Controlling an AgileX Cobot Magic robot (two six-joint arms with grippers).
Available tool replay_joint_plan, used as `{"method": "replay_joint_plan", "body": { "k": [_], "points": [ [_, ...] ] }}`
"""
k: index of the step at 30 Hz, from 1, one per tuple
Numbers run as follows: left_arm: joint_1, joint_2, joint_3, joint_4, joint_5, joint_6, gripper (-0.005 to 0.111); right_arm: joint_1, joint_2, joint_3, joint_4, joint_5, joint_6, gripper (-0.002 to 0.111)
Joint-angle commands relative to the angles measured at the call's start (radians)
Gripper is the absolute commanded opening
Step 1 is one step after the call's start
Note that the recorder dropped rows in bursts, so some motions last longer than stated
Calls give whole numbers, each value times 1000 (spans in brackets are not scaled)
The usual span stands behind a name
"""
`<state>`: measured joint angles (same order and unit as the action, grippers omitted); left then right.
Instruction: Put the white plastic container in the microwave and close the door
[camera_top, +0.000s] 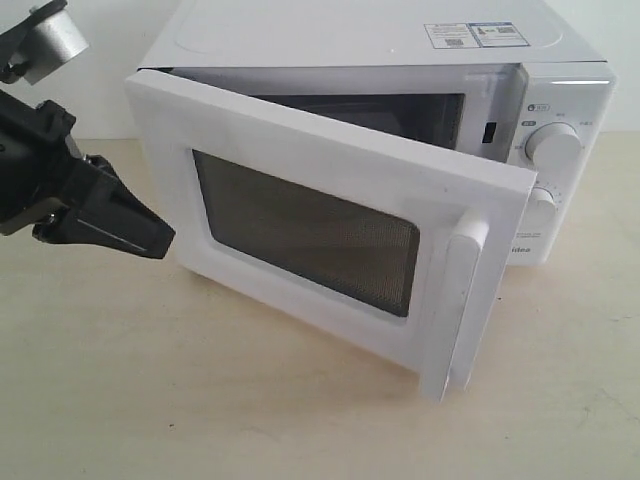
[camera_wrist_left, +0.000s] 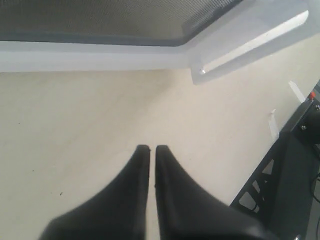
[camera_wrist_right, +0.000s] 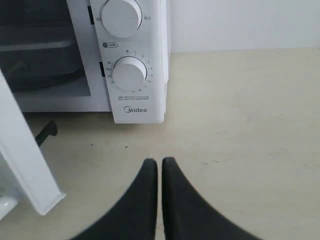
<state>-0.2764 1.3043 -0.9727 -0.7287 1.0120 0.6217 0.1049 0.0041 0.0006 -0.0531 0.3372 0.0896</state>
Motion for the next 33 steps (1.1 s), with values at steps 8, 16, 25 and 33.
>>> {"method": "replay_joint_plan", "body": {
  "k": [8, 16, 25, 33],
  "points": [
    [-4, -1, 2, -26, 9, 7, 4, -5, -4, -1, -8, -3, -1, 0],
    [-4, -1, 1, -41, 22, 7, 4, -5, -4, -1, -8, -3, -1, 0],
    [-4, -1, 1, -41, 30, 7, 4, -5, -4, -1, -8, -3, -1, 0],
    [-4, -1, 1, -41, 31, 21, 4, -5, -4, -1, -21, -12, -20, 0]
  ]
}}
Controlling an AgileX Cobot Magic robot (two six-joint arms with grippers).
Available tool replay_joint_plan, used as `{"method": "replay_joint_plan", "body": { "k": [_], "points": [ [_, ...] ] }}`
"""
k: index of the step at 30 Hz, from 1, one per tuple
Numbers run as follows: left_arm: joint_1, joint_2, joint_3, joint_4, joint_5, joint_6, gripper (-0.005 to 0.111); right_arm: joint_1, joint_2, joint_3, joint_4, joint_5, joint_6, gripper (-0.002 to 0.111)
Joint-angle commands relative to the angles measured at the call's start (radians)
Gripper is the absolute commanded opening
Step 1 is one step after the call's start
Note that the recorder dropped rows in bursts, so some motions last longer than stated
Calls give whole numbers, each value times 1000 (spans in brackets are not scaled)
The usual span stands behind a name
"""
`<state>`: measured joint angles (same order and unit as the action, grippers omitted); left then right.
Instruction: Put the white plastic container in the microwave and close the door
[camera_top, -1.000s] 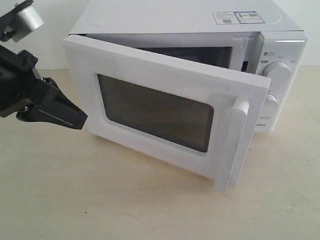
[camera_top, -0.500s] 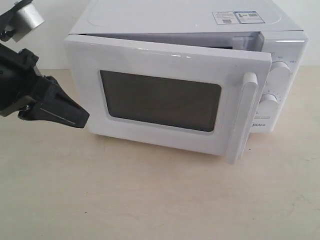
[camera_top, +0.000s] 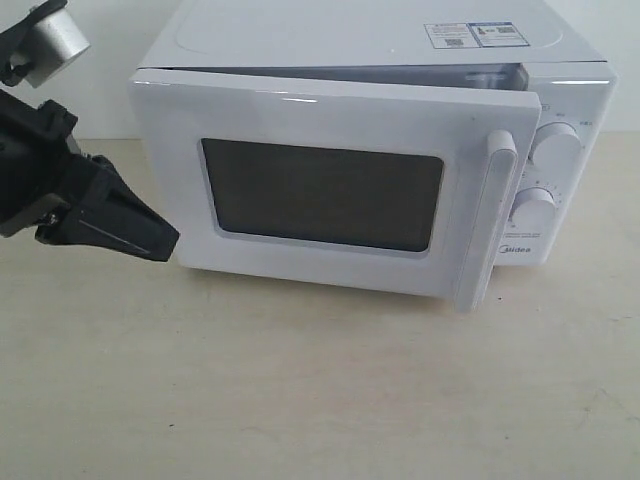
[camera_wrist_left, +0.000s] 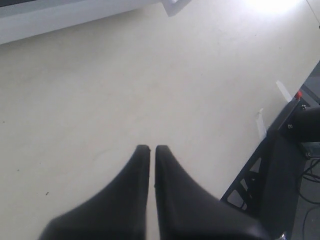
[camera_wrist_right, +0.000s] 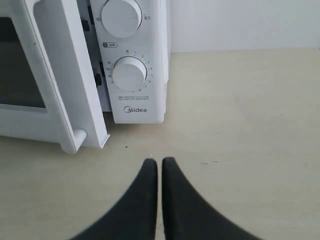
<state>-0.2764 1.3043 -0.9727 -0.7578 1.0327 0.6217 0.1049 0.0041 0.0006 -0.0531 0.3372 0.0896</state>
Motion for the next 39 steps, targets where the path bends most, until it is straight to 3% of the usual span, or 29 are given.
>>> {"method": "replay_joint_plan", "body": {
  "k": [1, 6, 13, 15, 17, 20, 24, 28, 33, 39],
  "points": [
    [-4, -1, 1, -12, 11, 31, 4, -5, -4, -1, -42, -25, -51, 0],
    [-4, -1, 1, -12, 16, 55, 4, -5, -4, -1, -53, -353, -53, 0],
    [-4, -1, 1, -12, 16, 84, 4, -5, -4, -1, 65, -1103, 60, 0],
    [-4, -1, 1, -12, 16, 84, 4, -5, -4, -59, 137, -1143, 106, 0],
    [-4, -1, 1, -12, 16, 84, 4, -5, -4, -183, 154, -1030, 107, 0],
    [-4, -1, 1, -16, 14, 84, 4, -5, 23, -407, 152, -707, 102, 0],
    [-4, -1, 1, -43, 10, 93, 4, -5, 190, -697, 135, -210, 79, 0],
    [-4, -1, 1, -62, 10, 99, 4, -5, 380, -871, 140, 168, 77, 0],
    [-4, -1, 1, -62, 14, 99, 4, -5, 615, -888, 163, 548, 85, 0],
    [-4, -1, 1, -62, 14, 99, 4, -5, 852, -825, 287, 680, 56, 0]
  ]
}}
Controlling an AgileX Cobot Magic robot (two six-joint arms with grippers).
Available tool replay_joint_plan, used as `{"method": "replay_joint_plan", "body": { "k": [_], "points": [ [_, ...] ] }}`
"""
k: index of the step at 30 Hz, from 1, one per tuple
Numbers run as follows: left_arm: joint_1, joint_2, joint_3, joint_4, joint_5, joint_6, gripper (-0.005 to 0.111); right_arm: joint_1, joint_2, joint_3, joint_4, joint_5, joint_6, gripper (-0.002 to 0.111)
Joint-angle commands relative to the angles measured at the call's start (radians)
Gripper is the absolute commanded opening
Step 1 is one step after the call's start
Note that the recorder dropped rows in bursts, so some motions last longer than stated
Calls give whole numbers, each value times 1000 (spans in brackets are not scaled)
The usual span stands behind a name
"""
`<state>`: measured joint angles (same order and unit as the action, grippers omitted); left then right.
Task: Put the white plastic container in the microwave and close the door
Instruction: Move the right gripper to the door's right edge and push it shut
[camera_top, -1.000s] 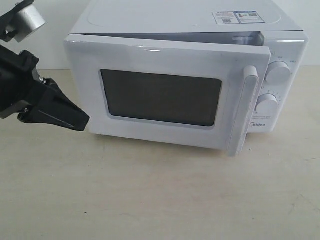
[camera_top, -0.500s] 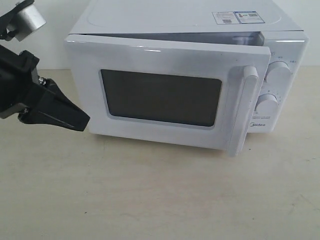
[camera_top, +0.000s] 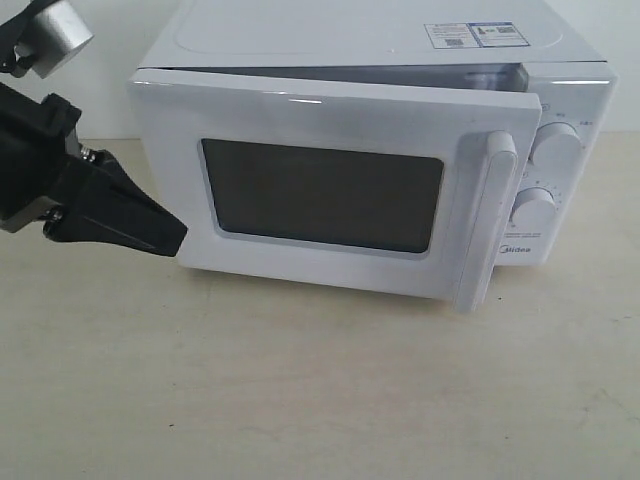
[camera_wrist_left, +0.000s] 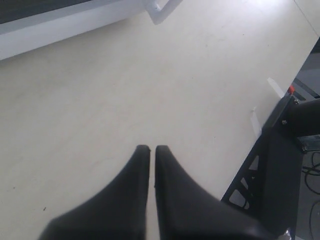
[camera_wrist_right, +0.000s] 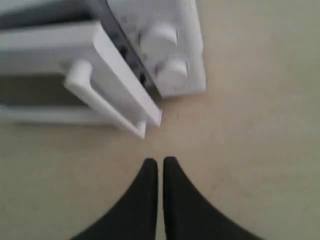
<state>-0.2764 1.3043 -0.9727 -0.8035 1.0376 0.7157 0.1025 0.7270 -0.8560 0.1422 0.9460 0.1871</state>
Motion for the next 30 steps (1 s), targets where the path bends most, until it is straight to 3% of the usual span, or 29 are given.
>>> {"method": "replay_joint_plan", "body": {
  "k": [1, 7, 12, 15, 21, 30],
  "points": [
    [-4, -1, 1, -16, 9, 5, 4, -3, 160, 36, 124, 66, -77, 0],
    [-4, -1, 1, -16, 9, 5, 4, 0, 286, 63, 564, -223, -538, 0],
    [-4, -1, 1, -16, 7, 5, 4, 0, 286, 65, 586, -480, -618, 0],
    [-4, -1, 1, -16, -14, 10, 4, 22, 327, 65, 639, -495, -670, 0],
    [-4, -1, 1, -16, -18, 10, 4, 189, 447, 65, 656, -619, -724, 0],
    [-4, -1, 1, -16, -18, 10, 4, 199, 510, 65, 660, -751, -717, 0]
  ]
}}
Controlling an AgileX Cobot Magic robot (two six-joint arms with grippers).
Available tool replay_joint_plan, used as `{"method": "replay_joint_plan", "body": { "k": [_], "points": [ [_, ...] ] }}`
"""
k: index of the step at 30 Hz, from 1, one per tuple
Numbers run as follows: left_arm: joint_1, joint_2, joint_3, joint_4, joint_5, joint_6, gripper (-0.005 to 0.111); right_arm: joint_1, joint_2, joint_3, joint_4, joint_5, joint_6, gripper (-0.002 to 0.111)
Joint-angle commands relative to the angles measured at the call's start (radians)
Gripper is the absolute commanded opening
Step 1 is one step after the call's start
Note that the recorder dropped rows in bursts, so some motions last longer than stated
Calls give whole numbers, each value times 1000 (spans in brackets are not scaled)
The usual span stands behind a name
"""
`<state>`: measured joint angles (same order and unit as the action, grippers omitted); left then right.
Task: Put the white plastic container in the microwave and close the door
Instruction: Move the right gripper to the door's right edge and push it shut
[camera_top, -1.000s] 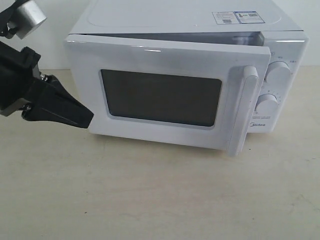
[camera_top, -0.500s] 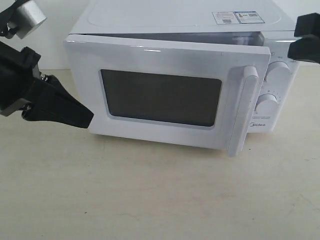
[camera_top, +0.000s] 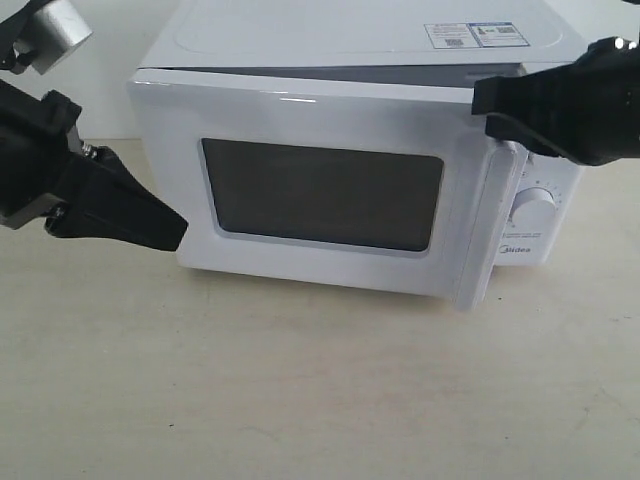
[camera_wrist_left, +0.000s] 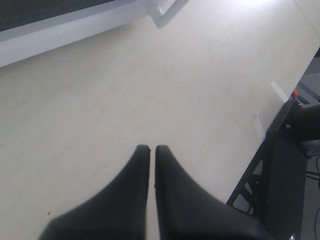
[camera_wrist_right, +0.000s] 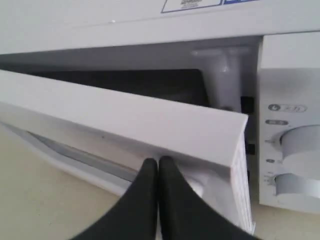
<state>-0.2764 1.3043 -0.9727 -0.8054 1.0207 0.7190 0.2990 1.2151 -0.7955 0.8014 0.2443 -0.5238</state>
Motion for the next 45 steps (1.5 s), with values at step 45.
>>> {"method": "replay_joint_plan", "body": {
  "k": [45],
  "points": [
    [-4, -1, 1, -25, -8, 7, 4, 2, 152, 5, 5, -362, 81, 0]
  ]
}}
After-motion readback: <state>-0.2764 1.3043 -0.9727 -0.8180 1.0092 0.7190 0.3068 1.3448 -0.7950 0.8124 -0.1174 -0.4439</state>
